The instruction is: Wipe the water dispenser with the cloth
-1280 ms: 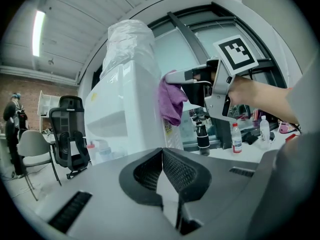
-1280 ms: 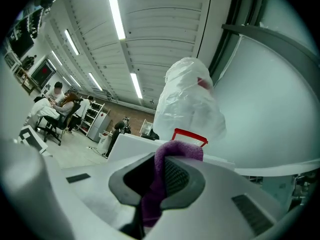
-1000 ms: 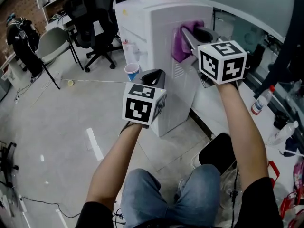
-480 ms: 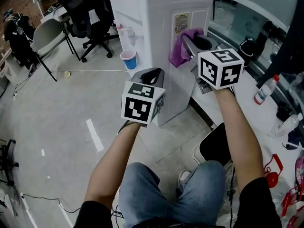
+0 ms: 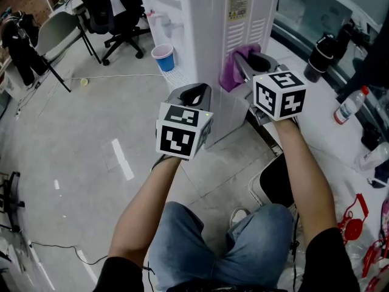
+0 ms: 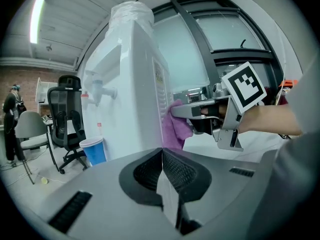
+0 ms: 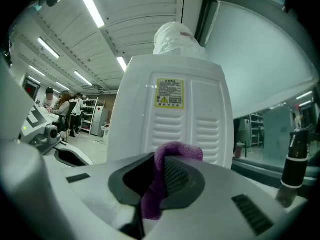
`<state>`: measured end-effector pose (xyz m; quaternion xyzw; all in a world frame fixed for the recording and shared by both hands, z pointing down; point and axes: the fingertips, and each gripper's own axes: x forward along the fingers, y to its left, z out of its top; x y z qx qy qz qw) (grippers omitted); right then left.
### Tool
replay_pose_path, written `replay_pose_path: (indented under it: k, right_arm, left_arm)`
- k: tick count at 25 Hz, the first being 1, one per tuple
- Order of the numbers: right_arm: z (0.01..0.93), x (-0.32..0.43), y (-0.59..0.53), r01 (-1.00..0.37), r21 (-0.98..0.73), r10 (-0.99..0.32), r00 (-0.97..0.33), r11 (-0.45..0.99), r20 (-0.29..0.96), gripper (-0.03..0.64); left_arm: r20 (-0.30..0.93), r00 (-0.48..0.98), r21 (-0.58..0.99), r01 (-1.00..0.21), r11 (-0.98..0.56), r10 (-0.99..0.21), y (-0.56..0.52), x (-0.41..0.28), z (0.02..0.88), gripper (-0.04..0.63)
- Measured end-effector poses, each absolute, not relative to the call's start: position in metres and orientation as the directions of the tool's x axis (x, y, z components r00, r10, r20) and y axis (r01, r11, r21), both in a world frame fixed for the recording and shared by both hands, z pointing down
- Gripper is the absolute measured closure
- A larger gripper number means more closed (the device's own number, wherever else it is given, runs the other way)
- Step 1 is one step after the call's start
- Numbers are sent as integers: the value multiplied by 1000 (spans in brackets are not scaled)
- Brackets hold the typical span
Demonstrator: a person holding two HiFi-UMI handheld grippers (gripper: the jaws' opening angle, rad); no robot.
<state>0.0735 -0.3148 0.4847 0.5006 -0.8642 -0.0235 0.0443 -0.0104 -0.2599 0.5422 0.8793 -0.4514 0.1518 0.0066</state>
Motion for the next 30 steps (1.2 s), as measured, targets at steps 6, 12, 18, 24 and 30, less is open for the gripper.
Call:
replay_pose_path:
  k: [6, 12, 18, 24, 30]
  right_arm:
    - [538, 79, -315, -866, 28, -864, -495, 500, 92, 584]
    - [598, 83, -316, -869, -52, -858, -495, 493, 136, 584]
    - [652, 83, -321, -870, -109, -851, -493, 481, 182, 584]
    - [711, 80, -323, -873, -160, -839, -488, 462, 240, 584]
    - [764, 86, -328, -886, -214, -837, -461, 412, 295, 584]
  left_arm:
    - [285, 548, -103, -798, -593, -787, -258, -6, 571, 569]
    - [293, 539, -115, -800, -589, -789, -258, -4, 590, 569]
    - [304, 520, -119, -810, -574, -798, -259, -7, 608, 569]
    - [329, 510, -125, -811, -572, -795, -258, -12, 629, 569]
    - [361, 500, -127, -810, -573, -787, -257, -22, 648, 569]
